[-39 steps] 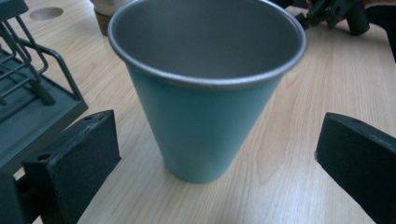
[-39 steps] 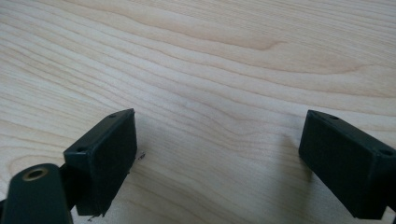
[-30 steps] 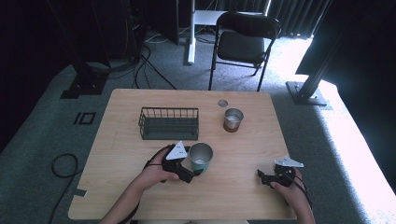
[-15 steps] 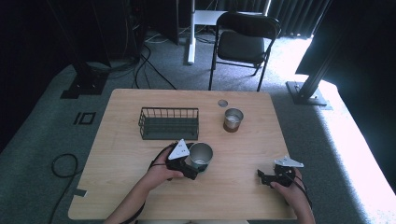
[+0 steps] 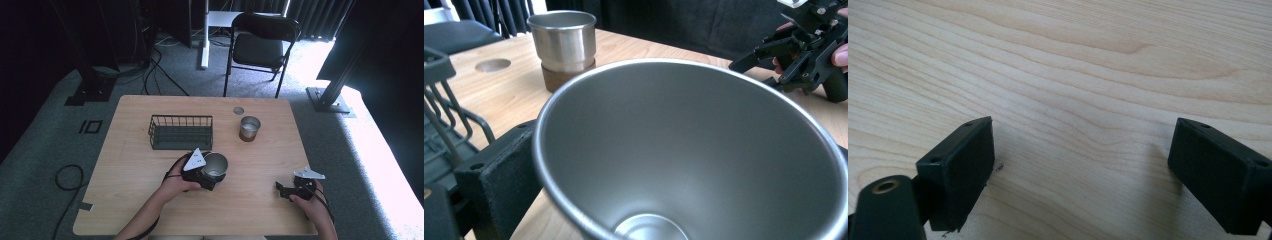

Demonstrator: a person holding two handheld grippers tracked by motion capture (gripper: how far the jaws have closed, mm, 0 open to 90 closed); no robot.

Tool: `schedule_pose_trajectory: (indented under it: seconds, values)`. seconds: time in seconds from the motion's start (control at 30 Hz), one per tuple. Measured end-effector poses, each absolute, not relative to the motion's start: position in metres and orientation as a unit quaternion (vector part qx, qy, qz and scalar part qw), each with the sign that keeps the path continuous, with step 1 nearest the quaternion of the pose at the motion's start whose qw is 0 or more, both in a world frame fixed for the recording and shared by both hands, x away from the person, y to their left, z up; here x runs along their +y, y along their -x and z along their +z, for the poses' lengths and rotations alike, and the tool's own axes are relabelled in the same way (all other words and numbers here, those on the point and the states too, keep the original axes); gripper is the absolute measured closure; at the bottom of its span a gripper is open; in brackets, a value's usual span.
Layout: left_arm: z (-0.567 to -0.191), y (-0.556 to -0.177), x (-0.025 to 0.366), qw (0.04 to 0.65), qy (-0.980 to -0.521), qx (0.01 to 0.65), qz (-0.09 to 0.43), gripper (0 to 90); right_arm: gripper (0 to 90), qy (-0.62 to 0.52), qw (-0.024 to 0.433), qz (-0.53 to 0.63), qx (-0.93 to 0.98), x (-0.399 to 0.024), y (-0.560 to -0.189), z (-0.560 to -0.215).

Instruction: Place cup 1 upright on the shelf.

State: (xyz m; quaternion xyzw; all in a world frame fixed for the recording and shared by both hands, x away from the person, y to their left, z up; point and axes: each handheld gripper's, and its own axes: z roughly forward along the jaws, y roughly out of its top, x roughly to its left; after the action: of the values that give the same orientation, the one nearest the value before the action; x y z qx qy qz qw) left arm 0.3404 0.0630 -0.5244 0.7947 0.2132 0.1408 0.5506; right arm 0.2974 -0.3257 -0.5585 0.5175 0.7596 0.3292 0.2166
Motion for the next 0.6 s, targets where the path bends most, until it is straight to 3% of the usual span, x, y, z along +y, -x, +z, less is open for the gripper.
schedule_pose_trajectory:
  seconds: [0.2,0.6]
  values:
    - [-0.5235,-0.3395,0.0579,0.549,-0.796,0.205,0.151,12.0,11.0,-0.517,0.217,0.329,0.760,-0.3257,-0.2974,-0.5585]
    - [-0.5203,-0.3417,0.0602,0.551,-0.794,0.210,0.149,13.0,11.0,-0.518,0.216,0.329,0.760,-0.3257,-0.2974,-0.5585]
